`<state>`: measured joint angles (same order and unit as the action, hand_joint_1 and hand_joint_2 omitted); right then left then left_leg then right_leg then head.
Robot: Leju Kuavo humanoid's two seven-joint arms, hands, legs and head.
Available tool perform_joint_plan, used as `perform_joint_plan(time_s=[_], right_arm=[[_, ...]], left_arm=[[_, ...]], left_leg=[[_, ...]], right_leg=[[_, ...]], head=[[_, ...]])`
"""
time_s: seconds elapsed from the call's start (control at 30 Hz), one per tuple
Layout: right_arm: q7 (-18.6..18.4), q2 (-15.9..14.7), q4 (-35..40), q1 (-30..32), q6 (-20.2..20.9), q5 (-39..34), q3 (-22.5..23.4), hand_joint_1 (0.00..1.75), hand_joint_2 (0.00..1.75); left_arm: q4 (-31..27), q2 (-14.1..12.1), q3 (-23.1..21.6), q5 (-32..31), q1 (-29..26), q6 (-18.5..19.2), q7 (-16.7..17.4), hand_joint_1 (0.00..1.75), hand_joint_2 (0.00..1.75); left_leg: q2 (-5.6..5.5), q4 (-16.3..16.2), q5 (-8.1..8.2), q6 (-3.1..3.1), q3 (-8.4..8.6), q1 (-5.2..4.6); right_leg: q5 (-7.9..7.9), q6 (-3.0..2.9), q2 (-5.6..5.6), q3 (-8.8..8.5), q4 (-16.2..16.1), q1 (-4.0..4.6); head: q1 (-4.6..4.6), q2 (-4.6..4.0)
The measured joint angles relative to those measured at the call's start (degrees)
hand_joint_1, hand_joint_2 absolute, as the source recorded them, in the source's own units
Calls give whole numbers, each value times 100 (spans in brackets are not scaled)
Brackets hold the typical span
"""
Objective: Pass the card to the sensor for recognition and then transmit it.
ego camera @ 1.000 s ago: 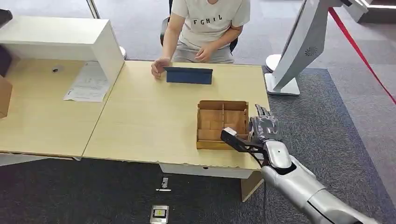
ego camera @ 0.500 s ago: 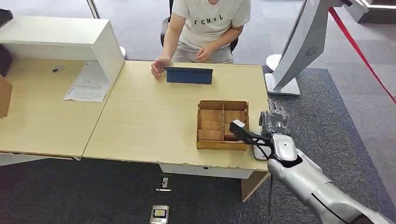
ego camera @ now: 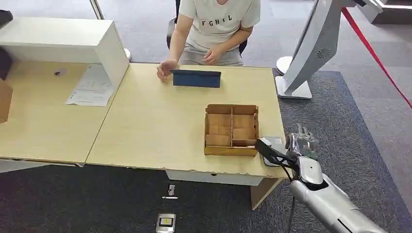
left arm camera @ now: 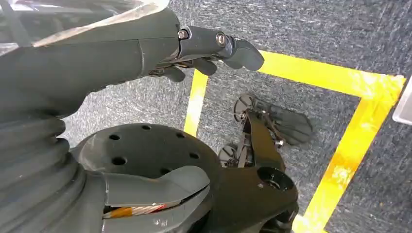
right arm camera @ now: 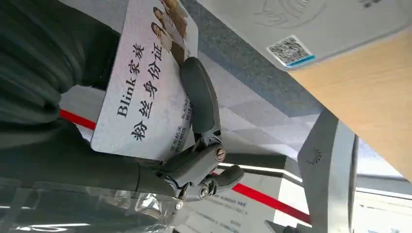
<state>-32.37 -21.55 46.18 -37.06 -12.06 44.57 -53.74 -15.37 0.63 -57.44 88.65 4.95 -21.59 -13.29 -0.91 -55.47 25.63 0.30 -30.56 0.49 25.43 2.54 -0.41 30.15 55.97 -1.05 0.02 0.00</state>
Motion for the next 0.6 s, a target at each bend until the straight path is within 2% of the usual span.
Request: perform_joint_plan(time_s=[0.2, 0.6], right_arm=[[140, -48, 216, 191, 68, 334, 131, 175, 175], [260, -30, 715, 244, 326, 662, 170, 175, 175]], left_arm=[[4, -37, 0, -2, 6, -9, 100, 0, 175], [4, -39, 0, 17, 7, -7, 76, 0, 175]], left_leg=[[3, 0, 0, 0, 1, 0], [2, 0, 0, 0, 1, 0]], right_leg=[[0, 0, 0, 0, 1, 0], [0, 0, 0, 0, 1, 0]], head=[[-2, 0], [-2, 0]])
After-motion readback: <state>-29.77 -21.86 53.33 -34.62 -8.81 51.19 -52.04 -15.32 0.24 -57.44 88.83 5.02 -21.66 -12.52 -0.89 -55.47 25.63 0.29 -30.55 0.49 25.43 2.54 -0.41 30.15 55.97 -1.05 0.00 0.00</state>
